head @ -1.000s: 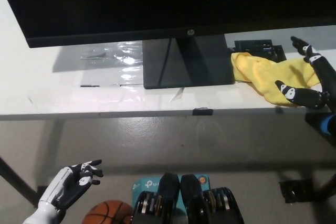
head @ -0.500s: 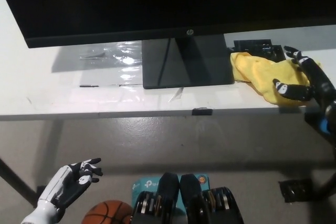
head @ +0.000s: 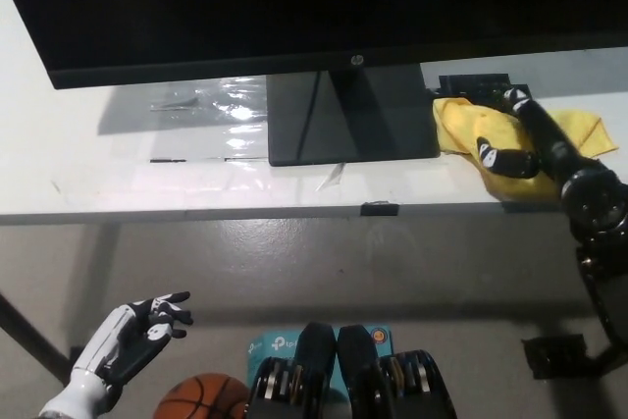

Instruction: The robot uses its right hand to pick up the cloth kept in the middle of the desk and use it to wipe the monitor in the middle of the desk by swiping its screen twice

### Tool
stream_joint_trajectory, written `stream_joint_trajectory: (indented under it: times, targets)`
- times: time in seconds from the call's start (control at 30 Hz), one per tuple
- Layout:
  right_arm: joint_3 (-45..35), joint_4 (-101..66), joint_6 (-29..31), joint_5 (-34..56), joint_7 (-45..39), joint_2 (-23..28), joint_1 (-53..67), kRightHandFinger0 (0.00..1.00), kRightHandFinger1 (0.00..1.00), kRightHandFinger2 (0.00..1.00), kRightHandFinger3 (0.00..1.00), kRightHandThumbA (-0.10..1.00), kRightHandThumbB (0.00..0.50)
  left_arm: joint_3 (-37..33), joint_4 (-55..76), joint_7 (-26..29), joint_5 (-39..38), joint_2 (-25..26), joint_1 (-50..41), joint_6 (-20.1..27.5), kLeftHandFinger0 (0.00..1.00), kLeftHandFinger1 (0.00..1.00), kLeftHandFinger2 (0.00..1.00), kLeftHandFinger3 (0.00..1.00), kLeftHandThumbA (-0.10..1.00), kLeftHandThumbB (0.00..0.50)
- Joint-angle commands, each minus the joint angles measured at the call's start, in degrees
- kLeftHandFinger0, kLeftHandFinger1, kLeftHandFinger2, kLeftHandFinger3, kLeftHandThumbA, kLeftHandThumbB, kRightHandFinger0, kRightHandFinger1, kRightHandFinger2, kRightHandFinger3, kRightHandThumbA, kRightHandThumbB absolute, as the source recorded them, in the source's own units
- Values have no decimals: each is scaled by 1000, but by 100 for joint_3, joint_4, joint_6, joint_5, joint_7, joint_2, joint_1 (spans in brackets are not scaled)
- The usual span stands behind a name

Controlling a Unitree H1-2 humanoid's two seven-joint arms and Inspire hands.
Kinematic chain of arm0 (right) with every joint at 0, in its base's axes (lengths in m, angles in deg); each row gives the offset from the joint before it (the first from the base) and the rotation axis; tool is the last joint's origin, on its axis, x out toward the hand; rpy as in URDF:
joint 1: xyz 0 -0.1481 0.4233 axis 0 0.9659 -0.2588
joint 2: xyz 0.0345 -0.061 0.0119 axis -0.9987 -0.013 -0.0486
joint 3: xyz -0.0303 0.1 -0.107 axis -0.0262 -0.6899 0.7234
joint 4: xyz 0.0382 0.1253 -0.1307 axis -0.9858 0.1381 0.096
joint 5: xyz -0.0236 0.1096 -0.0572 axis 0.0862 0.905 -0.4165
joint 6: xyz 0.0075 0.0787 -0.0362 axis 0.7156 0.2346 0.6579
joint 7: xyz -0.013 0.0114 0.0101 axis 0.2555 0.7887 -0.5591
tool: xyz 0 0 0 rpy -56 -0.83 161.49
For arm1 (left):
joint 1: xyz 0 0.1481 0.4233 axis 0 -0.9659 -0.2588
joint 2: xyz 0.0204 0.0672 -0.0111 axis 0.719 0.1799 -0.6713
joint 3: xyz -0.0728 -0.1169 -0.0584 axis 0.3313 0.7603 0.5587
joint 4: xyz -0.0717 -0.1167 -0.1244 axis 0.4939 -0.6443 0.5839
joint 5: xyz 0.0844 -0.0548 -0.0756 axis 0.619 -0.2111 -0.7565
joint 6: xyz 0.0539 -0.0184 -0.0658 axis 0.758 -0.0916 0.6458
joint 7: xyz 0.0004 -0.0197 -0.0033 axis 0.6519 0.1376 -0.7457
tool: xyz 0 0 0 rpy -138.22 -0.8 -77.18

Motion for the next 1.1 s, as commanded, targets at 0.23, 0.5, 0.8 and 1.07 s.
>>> stream_joint_trajectory:
  times: [0.23,0.5,0.8,1.07]
  targets:
    - [793,415,45,-617,-267,535,-368,959,1000,1000,1000,60,64,46,209,-68,-10,162,176,-60,749,792,845,1000,322,32]
    - [1317,582,715,-1380,511,798,-276,56,227,342,619,-100,0,47,272,-51,4,168,144,-145,753,791,848,1000,324,34]
    - [1023,754,1441,-1385,1519,507,-172,52,311,536,670,-100,0,58,235,-72,-24,162,132,-51,747,783,854,1000,353,32]
    - [787,804,1755,-1387,2004,308,-3,0,100,217,588,-100,0,61,259,-74,-45,138,21,-29,741,777,863,1000,355,23]
